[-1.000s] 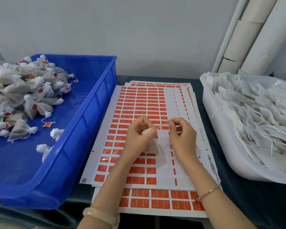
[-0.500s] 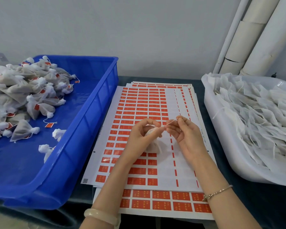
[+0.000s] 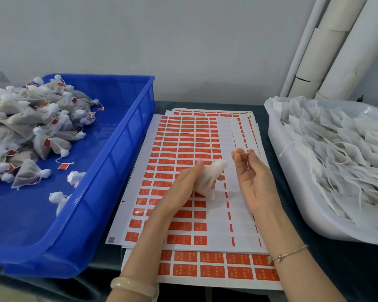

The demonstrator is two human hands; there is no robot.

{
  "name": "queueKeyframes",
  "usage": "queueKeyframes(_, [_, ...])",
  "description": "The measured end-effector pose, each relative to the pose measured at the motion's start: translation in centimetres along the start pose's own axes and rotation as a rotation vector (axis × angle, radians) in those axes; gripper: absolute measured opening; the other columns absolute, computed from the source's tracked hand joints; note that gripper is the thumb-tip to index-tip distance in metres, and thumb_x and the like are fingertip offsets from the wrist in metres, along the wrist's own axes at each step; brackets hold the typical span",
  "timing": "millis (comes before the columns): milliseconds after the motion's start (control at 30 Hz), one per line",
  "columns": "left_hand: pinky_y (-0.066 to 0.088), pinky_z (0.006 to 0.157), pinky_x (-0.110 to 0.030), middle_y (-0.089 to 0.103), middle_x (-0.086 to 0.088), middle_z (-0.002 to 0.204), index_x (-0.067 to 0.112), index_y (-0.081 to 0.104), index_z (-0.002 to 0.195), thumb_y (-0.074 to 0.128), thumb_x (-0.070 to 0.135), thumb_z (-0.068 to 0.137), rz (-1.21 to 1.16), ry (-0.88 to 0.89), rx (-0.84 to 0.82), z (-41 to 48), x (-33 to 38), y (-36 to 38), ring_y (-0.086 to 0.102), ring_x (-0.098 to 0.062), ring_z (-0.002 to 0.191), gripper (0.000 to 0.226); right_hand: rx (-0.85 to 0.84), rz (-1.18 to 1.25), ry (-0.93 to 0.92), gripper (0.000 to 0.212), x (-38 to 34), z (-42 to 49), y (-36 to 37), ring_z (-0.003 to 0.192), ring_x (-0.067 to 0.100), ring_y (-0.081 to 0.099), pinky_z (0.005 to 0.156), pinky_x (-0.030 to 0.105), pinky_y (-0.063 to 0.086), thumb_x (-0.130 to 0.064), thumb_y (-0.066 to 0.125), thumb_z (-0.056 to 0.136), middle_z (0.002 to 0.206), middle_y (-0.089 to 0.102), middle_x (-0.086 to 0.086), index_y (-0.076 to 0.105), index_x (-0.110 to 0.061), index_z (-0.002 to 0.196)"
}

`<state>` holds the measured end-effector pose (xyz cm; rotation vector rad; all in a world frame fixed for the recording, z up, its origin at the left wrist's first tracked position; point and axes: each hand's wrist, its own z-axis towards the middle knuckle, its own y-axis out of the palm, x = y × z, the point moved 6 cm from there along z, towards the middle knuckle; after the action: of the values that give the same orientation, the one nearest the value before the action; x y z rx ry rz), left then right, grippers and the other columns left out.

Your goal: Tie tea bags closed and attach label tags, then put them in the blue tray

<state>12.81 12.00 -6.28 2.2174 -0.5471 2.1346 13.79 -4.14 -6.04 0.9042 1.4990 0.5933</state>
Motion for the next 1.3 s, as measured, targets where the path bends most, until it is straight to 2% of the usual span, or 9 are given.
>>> queueKeyframes(167, [0.042, 0.058, 0.000, 0.060, 0.040, 0.074, 0.034, 0.058, 0.084, 0.041, 0.032, 0.101, -0.054, 0.033, -0.035, -0.1, 0.5, 0.2, 0.057, 0.018, 0.077, 0.024, 0.019, 0.008, 0.010, 0.027, 0.1, 0.0, 0.0, 0.097, 0.025, 0.071, 0.071, 0.030, 0.059, -0.016, 0.059, 0.093, 0.107, 0.071, 0.015, 0.058, -0.009, 0.119])
queueKeyframes(433, [0.041, 0.093, -0.029, 0.068, 0.005, 0.085, 0.022, 0.069, 0.077, 0.050, 0.027, 0.096, -0.268, 0.129, 0.032, 0.3, 1.0, -0.5, 0.059, -0.014, 0.091, 0.027, 0.083, -0.104, 0.034, 0.025, 0.6, 0.3, -0.7, 0.093, 0.024, 0.072, 0.065, 0.028, 0.058, -0.017, 0.060, 0.093, 0.100, 0.073, 0.013, 0.059, -0.011, 0.117])
queueKeyframes(567, [0.047, 0.082, -0.024, 0.068, 0.003, 0.093, 0.026, 0.068, 0.088, 0.056, 0.032, 0.080, -0.496, 0.065, 0.122, 0.4, 0.3, -1.3, 0.063, -0.014, 0.090, 0.016, 0.072, -0.251, 0.056, 0.014, 1.2, 0.3, -0.7, 0.088, 0.022, 0.073, 0.066, 0.028, 0.058, -0.018, 0.058, 0.094, 0.093, 0.075, 0.009, 0.063, -0.013, 0.107])
queueKeyframes(667, [0.051, 0.078, -0.020, 0.067, 0.001, 0.092, 0.022, 0.065, 0.093, 0.055, 0.033, 0.079, -0.625, 0.109, 0.084, 0.6, 0.4, -1.6, 0.063, -0.012, 0.088, 0.020, 0.047, -0.667, -0.056, 0.014, 1.1, 0.2, -0.3, 0.082, 0.016, 0.073, 0.067, 0.023, 0.058, -0.022, 0.052, 0.098, 0.082, 0.074, -0.002, 0.064, -0.015, 0.098])
queueKeyframes(833, [0.046, 0.092, -0.029, 0.063, -0.002, 0.102, 0.020, 0.059, 0.105, 0.049, 0.034, 0.087, -0.809, 0.151, 0.141, 0.8, 0.7, -2.5, 0.058, -0.019, 0.097, 0.025, 0.014, -1.322, -0.370, 0.002, 1.5, -0.5, 0.8, 0.069, 0.006, 0.066, 0.067, 0.012, 0.053, -0.029, 0.054, 0.095, 0.087, 0.065, -0.012, 0.056, -0.029, 0.096])
queueKeyframes(967, [0.051, 0.086, -0.017, 0.069, 0.015, 0.109, 0.025, 0.066, 0.109, 0.053, 0.034, 0.093, -0.537, 0.186, 0.345, 0.5, 0.4, -2.8, 0.061, -0.009, 0.110, 0.023, -0.096, -1.478, -0.494, 0.006, 1.9, -0.9, 1.8, 0.085, 0.006, 0.061, 0.075, 0.007, 0.042, -0.026, 0.058, 0.094, 0.098, 0.058, -0.015, 0.056, -0.029, 0.098])
queueKeyframes(1133, [0.050, 0.073, -0.011, 0.068, 0.014, 0.094, 0.024, 0.065, 0.100, 0.056, 0.025, 0.096, -0.102, 0.255, 0.496, 0.1, 0.6, -2.7, 0.062, -0.001, 0.091, 0.010, -0.116, -1.442, -0.529, 0.005, 1.7, -1.3, 2.1, 0.087, 0.008, 0.062, 0.077, 0.008, 0.044, -0.024, 0.059, 0.094, 0.099, 0.061, -0.012, 0.057, -0.028, 0.097])
queueKeyframes(1200, [0.050, 0.078, -0.009, 0.063, 0.016, 0.098, 0.028, 0.062, 0.107, 0.057, 0.025, 0.095, 0.115, 0.282, 0.503, 0.1, 0.7, -2.1, 0.060, -0.002, 0.092, 0.013, -0.120, -1.417, -0.548, 0.005, 1.4, -1.5, 2.2, 0.087, 0.008, 0.062, 0.076, 0.007, 0.045, -0.024, 0.059, 0.094, 0.099, 0.062, -0.011, 0.058, -0.027, 0.097])
queueKeyframes(1300, [0.046, 0.083, -0.004, 0.057, 0.024, 0.103, 0.026, 0.061, 0.118, 0.058, 0.021, 0.094, 0.163, 0.336, 0.509, 0.0, 0.9, -1.8, 0.057, 0.003, 0.097, 0.024, -0.190, -1.425, -0.556, 0.007, 1.6, -1.8, 2.6, 0.085, 0.006, 0.062, 0.075, 0.006, 0.047, -0.021, 0.059, 0.094, 0.095, 0.061, -0.013, 0.058, -0.027, 0.096])
